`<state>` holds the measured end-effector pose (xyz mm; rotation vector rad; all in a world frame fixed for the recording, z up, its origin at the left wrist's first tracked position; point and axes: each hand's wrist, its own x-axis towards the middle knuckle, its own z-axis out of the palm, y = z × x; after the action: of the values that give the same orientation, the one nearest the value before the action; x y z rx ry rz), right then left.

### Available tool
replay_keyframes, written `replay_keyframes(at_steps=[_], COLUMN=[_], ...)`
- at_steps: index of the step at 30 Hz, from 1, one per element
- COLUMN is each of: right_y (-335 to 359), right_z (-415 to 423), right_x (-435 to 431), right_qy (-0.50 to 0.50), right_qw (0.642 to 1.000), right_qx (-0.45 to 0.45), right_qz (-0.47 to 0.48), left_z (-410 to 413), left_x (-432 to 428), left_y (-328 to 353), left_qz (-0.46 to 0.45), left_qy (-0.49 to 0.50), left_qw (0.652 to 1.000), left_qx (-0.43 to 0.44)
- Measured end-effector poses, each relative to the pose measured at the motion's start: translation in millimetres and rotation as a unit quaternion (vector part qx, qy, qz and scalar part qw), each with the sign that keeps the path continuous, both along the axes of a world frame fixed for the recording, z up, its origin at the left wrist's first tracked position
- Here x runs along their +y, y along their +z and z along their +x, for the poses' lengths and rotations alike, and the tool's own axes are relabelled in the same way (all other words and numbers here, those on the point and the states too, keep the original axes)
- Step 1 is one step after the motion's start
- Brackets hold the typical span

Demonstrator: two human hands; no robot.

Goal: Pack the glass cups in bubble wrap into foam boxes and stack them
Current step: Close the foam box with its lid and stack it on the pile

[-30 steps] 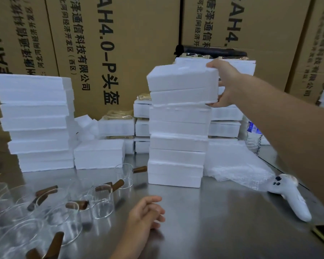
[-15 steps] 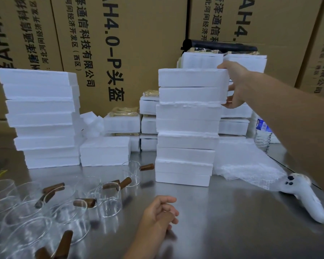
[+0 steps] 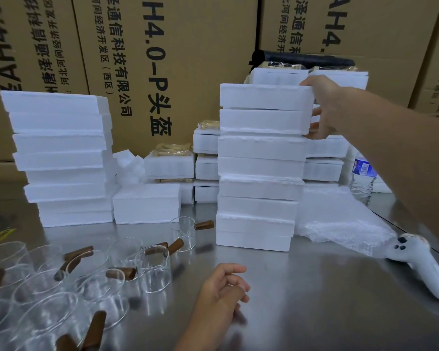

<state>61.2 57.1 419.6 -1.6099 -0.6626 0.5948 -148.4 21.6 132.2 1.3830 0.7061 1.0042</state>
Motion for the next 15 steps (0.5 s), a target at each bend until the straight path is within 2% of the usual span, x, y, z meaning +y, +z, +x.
replay_keyframes(at_steps=[4, 11, 15], right_y=[-3.0, -2.6, -3.7], right_z=[0.5, -0.3, 0.7], right_x=[1.9, 0.9, 2.8], right_qy=[-0.001, -0.026, -0.036], right_qw=[0.998, 0.996, 0.994], right_qx=[-0.049, -0.052, -0.089], right_qz=[-0.028, -0.062, -0.057], left_z=[-0.5, -1.4, -1.8], left_x=[-1.5, -3.2, -3.7], left_y=[2.1, 3.7, 3.9], left_qz=[0.002, 0.000, 0.005], left_qy=[0.000, -0.003, -0.003], left_qw=[1.000, 1.000, 1.000], left_qx=[0.005, 0.007, 0.006])
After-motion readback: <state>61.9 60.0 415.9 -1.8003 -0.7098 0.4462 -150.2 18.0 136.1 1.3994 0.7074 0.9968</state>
